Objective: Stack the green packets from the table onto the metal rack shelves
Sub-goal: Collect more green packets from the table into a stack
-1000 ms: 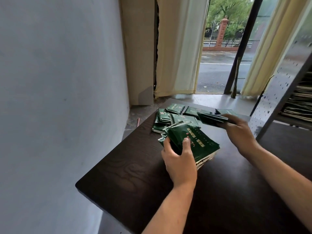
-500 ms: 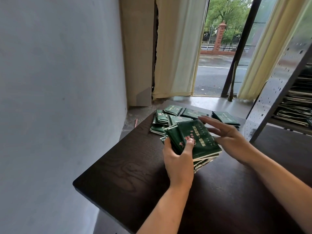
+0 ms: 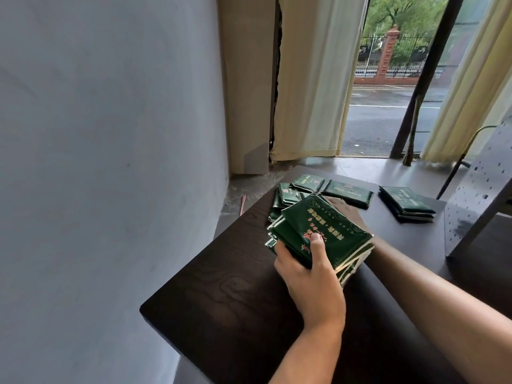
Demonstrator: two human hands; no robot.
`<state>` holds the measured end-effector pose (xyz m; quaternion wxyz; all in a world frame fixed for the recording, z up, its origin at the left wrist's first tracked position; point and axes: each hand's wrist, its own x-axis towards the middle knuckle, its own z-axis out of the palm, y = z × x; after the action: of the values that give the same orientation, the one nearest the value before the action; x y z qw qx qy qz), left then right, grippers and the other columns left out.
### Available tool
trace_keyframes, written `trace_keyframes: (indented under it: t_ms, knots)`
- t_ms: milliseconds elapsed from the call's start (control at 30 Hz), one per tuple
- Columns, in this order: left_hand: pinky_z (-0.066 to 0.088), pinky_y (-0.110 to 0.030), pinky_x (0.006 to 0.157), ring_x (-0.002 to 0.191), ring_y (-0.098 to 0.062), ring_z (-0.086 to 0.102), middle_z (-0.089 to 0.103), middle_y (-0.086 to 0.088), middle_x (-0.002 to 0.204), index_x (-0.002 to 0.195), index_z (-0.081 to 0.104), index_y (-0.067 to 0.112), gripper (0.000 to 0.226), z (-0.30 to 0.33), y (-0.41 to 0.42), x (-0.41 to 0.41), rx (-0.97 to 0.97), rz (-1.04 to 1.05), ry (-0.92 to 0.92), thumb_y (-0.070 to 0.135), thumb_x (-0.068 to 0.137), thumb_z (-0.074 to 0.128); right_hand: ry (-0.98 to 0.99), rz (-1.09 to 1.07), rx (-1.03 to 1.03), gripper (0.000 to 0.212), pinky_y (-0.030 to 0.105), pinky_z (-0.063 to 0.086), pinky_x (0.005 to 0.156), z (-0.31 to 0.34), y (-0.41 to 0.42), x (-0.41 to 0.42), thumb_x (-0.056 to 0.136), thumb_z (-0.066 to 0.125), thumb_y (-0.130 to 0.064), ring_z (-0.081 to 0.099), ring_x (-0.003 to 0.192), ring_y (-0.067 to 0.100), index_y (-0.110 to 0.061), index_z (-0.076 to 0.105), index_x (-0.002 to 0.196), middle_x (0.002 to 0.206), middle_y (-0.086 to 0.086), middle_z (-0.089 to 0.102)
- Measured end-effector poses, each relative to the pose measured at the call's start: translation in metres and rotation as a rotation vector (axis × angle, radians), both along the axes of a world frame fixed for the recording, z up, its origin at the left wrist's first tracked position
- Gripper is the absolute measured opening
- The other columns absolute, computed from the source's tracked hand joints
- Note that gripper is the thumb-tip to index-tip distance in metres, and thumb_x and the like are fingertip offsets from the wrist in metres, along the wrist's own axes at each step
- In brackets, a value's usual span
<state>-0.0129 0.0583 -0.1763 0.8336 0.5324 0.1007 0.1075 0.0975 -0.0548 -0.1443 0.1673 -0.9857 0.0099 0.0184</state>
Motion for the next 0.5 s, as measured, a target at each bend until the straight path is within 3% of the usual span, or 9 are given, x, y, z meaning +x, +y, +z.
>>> trace_keyframes:
  t_ms: [67, 100, 200, 300, 433, 500]
  knots:
    - [0.058, -0.038, 0.091, 0.102, -0.010, 0.068, 0.060, 0.004, 0.121, 0.116, 0.058, 0.050, 0.029, -0.001, 0.000, 0.000, 0.000, -0.006, -0.005, 0.039, 0.090, 0.066, -0.150, -0.059, 0.012, 0.053, 0.038, 0.044, 0.103, -0.006, 0.002, -0.004, 0.101, 0.053, -0.040, 0.056, 0.127, 0.029, -0.013, 0.050, 0.146, 0.142, 0.012, 0.058]
    - [0.058, -0.038, 0.091, 0.102, -0.010, 0.068, 0.060, 0.005, 0.121, 0.116, 0.058, 0.050, 0.030, -0.002, 0.000, 0.000, 0.003, -0.005, -0.010, 0.041, 0.089, 0.066, -0.226, -0.050, 0.012, 0.042, 0.036, 0.047, 0.097, -0.009, 0.002, -0.006, 0.100, 0.059, -0.029, 0.062, 0.117, 0.028, -0.015, 0.057, 0.140, 0.131, 0.011, 0.066]
    - [0.057, -0.040, 0.091, 0.102, -0.011, 0.068, 0.059, 0.006, 0.121, 0.119, 0.056, 0.050, 0.038, -0.002, -0.001, 0.001, 0.027, 0.004, -0.014, 0.050, 0.082, 0.065, -0.269, -0.119, 0.130, 0.034, 0.034, 0.049, 0.084, -0.014, -0.007, -0.016, 0.094, 0.069, -0.022, 0.067, 0.104, 0.031, -0.018, 0.068, 0.128, 0.116, 0.011, 0.073]
    - [0.056, -0.038, 0.092, 0.100, -0.009, 0.067, 0.060, 0.007, 0.119, 0.123, 0.056, 0.044, 0.045, -0.002, -0.001, 0.002, 0.037, 0.018, -0.006, 0.053, 0.080, 0.065, -0.322, -0.263, 0.282, 0.029, 0.030, 0.044, 0.076, -0.010, -0.024, -0.027, 0.095, 0.066, -0.018, 0.067, 0.101, 0.028, -0.019, 0.071, 0.124, 0.113, 0.009, 0.074]
    - [0.046, -0.007, 0.072, 0.094, -0.001, 0.062, 0.055, 0.010, 0.119, 0.127, 0.053, 0.035, 0.035, 0.001, 0.000, -0.001, 0.066, -0.021, 0.000, 0.037, 0.094, 0.065, -0.483, -0.353, 0.627, 0.025, 0.018, 0.039, 0.057, 0.012, -0.040, -0.054, 0.098, 0.053, -0.006, 0.054, 0.067, 0.011, -0.015, 0.072, 0.112, 0.083, -0.001, 0.066]
    - [0.040, -0.003, 0.068, 0.093, 0.004, 0.058, 0.051, 0.015, 0.117, 0.124, 0.051, 0.039, 0.033, 0.002, 0.000, -0.003, 0.083, -0.073, 0.008, 0.036, 0.095, 0.065, -0.485, -0.270, 0.915, 0.034, 0.009, 0.041, 0.061, 0.031, -0.042, -0.071, 0.098, 0.045, 0.005, 0.057, 0.073, 0.007, -0.015, 0.072, 0.099, 0.084, -0.004, 0.066]
